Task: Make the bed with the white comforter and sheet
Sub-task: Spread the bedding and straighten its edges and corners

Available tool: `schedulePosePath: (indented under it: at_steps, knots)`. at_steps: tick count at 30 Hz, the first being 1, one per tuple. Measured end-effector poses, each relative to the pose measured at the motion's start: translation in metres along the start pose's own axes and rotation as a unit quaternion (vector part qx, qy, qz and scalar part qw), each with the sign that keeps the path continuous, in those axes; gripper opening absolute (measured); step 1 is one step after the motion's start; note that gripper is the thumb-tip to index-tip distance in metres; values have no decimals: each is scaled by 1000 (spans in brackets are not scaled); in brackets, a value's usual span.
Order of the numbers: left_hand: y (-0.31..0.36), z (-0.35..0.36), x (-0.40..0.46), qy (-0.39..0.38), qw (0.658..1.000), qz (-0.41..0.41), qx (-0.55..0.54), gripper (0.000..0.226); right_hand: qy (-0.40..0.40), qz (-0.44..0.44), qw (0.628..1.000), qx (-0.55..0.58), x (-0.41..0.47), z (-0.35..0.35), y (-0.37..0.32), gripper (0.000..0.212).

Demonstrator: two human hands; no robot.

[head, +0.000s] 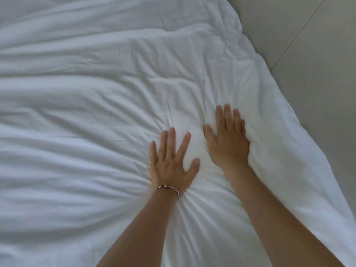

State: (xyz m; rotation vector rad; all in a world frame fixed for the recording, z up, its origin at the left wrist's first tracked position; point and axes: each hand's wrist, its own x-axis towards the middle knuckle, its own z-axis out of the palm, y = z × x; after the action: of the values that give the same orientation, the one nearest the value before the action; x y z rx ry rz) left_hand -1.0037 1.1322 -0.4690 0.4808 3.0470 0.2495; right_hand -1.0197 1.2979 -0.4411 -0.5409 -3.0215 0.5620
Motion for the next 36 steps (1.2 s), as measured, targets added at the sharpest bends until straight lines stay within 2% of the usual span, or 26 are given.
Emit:
schedulePosePath:
  at_steps: [3,6,10,13,20,23,27,29,31,32,34,35,36]
  knots:
    - [-1,4,-1,8,1000,-3,7,72,-44,-24,998,-37,-110,-19,14,73]
    - [-1,7,1,-7,1000,-3,26,71,-37,-8,999,-35,-167,-16,25,75]
    - [-2,13,6,-5,999,-2,33,70,-10,-46,999,12,-156,10,38,74]
    - [0,11,8,-2,1000,5,29,71,19,-84,996,-8,-149,26,51,73]
    - [4,0,5,-5,999,8,37,70,22,-85,996,20,-151,31,55,74]
    - [6,-2,2,7,999,3,51,69,18,-84,995,55,-153,31,53,73]
    - [16,-15,-6,-20,996,-22,86,67,-14,-49,996,70,-157,18,47,74]
    - [32,-28,-18,-51,996,-51,61,61,-47,-24,996,67,-156,2,40,73]
    - [55,-40,-34,-88,995,-53,-14,57,-61,-22,996,66,-162,-22,43,67]
    - [68,-44,-43,-101,993,-30,-45,57,-38,-33,998,34,-168,-33,51,61]
    - [96,-53,-59,-114,989,75,-54,56,33,-30,995,-92,-180,-54,83,52]
    - [113,-56,-64,-122,982,141,-41,56,38,0,990,-137,-183,-64,102,52]
    - [130,-56,-66,-136,971,197,-24,56,11,51,987,-154,-184,-72,122,54]
